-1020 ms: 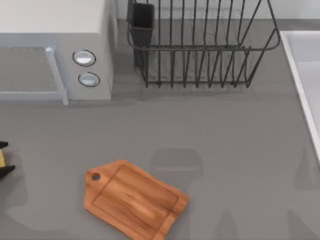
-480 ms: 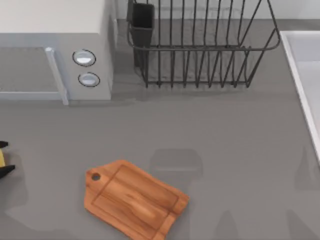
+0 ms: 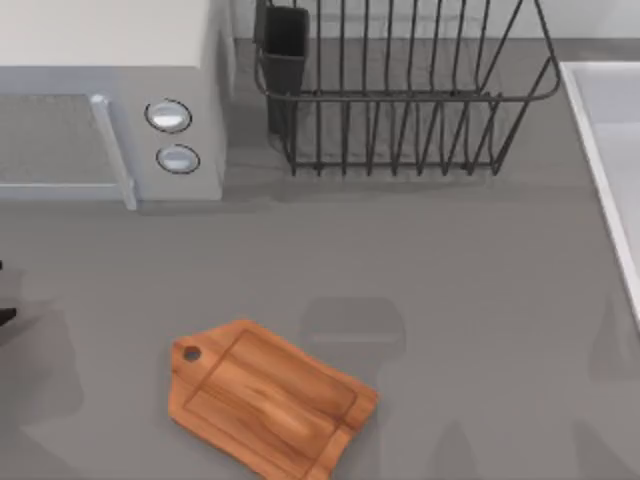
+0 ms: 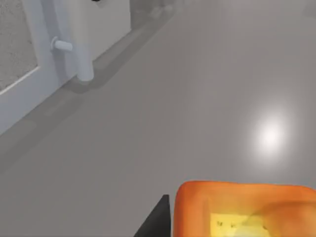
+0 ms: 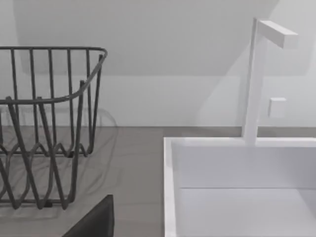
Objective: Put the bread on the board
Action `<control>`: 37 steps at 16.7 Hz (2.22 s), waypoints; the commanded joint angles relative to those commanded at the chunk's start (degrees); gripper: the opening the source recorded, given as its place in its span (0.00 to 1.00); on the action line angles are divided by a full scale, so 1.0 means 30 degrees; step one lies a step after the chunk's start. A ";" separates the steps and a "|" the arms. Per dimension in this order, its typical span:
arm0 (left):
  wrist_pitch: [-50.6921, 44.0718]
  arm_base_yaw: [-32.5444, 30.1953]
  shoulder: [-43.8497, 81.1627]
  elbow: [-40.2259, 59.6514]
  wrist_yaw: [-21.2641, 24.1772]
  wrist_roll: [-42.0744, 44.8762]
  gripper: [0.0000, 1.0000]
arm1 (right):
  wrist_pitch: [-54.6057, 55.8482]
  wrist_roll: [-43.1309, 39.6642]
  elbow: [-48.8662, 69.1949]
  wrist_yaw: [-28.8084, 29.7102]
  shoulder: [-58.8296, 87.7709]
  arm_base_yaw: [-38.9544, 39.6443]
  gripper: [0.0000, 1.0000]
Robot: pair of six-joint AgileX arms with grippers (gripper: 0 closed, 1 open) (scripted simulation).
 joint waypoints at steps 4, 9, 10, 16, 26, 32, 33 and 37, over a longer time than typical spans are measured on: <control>-0.1817 0.0011 -0.1481 0.0326 -0.0030 -0.0120 0.00 | 0.0000 0.0000 0.0000 0.0000 0.0000 0.0000 1.00; -0.4129 0.0003 -0.3502 0.0767 -0.0034 -0.0221 0.00 | 0.0000 0.0000 0.0000 0.0000 0.0000 0.0000 1.00; -0.4129 0.0003 -0.3502 0.0767 -0.0034 -0.0221 0.00 | 0.0000 0.0000 0.0000 0.0000 0.0000 0.0000 1.00; -0.2808 -0.0813 -0.3528 0.0117 0.0052 -0.1047 0.00 | 0.0000 0.0000 0.0000 0.0000 0.0000 0.0000 1.00; 1.2245 -0.9131 -0.5245 -0.6138 0.0400 -1.1067 0.00 | 0.0000 0.0000 0.0000 0.0000 0.0000 0.0000 1.00; 2.1148 -1.3355 -0.6749 -1.0233 0.0028 -1.8026 0.00 | 0.0000 0.0000 0.0000 0.0000 0.0000 0.0000 1.00; 2.2031 -1.3786 -0.6939 -1.0723 -0.0081 -1.8849 0.00 | 0.0000 0.0000 0.0000 0.0000 0.0000 0.0000 1.00; 2.3505 -1.4493 -0.7309 -1.1608 -0.0333 -2.0262 0.00 | 0.0000 0.0000 0.0000 0.0000 0.0000 0.0000 1.00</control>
